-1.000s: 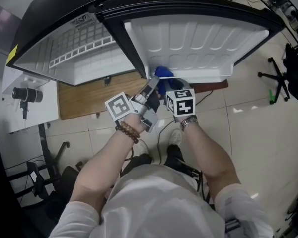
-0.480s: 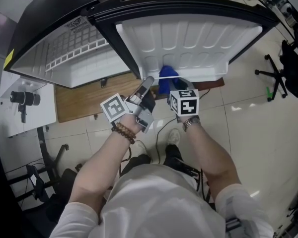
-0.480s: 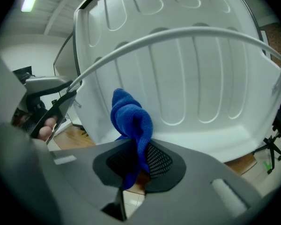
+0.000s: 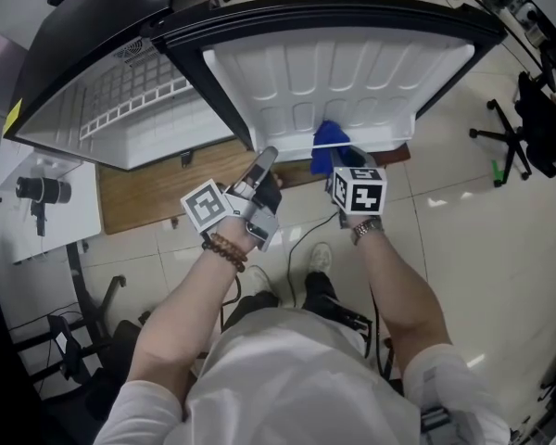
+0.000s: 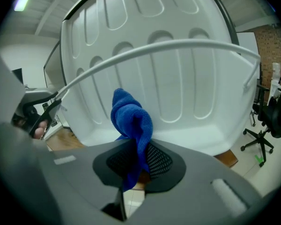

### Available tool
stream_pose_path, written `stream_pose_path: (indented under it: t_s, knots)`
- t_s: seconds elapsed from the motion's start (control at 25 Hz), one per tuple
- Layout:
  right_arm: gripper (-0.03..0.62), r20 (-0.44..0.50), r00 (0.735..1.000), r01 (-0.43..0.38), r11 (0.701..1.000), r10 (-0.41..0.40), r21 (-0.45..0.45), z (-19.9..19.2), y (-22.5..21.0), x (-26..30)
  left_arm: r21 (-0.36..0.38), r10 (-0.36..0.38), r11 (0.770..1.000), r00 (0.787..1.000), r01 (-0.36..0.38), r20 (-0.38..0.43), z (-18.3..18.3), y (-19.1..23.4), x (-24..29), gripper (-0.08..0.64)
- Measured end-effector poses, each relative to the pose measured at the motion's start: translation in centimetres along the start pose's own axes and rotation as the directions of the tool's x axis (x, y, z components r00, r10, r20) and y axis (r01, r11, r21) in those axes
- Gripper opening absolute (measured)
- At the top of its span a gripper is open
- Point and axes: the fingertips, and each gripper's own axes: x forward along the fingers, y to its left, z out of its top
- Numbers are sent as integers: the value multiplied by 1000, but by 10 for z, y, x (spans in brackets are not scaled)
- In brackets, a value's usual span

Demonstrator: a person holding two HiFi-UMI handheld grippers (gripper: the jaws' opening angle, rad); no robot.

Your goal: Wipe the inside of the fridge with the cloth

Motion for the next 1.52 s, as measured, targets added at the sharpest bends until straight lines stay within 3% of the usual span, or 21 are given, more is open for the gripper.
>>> stream_pose_path:
  t_s: [0.8,1.2,1.52]
  knots:
    - [57,1,977,214,974,-214,68,2,-97,-33,2,11,1000,1000,-11,16,-2,3,-2,34]
    - [57,14,939,340,934,-344,111,1,-117,-46,-2,16,1000,1000,-16,23,-2,3,-3,35]
    - [57,14,923,378,912,-385,161,-1,-123,-57,1,12,1000,1000,-12,23,-1,3,-2,35]
